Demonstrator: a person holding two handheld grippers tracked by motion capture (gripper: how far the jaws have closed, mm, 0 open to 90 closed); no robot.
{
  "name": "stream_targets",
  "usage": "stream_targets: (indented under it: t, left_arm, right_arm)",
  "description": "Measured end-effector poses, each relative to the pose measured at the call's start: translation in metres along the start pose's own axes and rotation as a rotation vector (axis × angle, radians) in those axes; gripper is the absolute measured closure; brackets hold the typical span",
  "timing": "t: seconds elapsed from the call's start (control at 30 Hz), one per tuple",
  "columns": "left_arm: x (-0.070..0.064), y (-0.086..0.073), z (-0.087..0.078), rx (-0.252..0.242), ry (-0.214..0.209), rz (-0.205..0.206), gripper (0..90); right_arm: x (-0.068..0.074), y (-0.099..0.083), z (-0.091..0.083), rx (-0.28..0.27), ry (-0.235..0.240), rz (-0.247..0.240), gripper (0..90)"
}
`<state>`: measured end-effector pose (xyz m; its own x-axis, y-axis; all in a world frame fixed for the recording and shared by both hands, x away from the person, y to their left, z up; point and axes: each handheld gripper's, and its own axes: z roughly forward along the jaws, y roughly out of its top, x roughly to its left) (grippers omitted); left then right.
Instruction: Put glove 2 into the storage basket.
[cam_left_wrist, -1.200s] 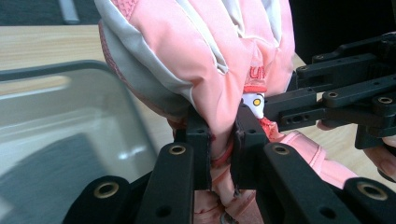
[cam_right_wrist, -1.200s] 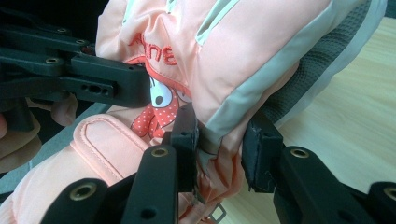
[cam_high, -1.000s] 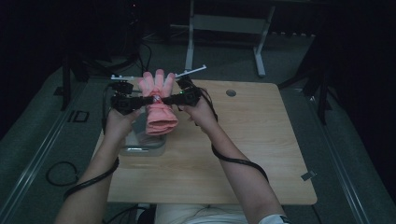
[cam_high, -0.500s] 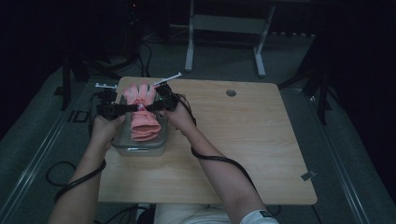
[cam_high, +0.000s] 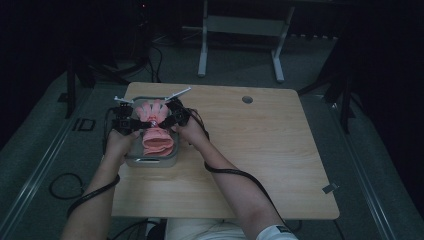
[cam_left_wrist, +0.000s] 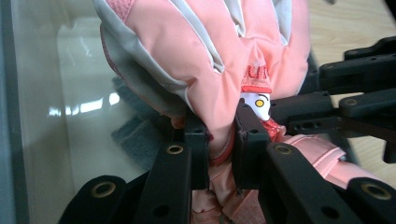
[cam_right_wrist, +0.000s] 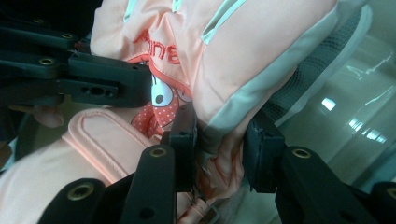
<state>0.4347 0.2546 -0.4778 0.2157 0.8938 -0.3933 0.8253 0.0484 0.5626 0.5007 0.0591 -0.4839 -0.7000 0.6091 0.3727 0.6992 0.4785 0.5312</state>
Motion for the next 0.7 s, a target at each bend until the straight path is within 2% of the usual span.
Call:
stream_targets:
  t: [0.03,0.3,0.47,0.5,0.53,0.7]
  left_arm:
    - [0.0,0.0,0.003,0.011,0.019,-0.003,77.1]
    - [0.002,-0.001,0.006,0.033,0.046,-0.02,74.0]
    - [0.001,0.001,0.006,0.041,0.099,-0.007,60.5]
    - [0.001,0.001,0.006,0.041,0.099,-0.007,56.9]
    - [0.001,0.002,0.004,0.039,0.12,0.002,52.8]
    - [-0.002,0.002,0.006,0.049,0.097,0.008,48.8]
  right_arm:
    - [0.001,0.001,0.001,0.01,-0.016,-0.009,66.9]
    - [0.0,0.004,0.004,0.025,-0.036,-0.018,57.8]
    - [-0.001,0.006,0.005,0.014,-0.041,-0.033,51.3]
    - [-0.001,0.007,0.004,0.012,-0.043,-0.036,49.9]
    - [-0.001,0.008,0.003,0.007,-0.042,-0.043,48.3]
    - [-0.003,0.009,-0.006,-0.007,-0.049,-0.056,45.7]
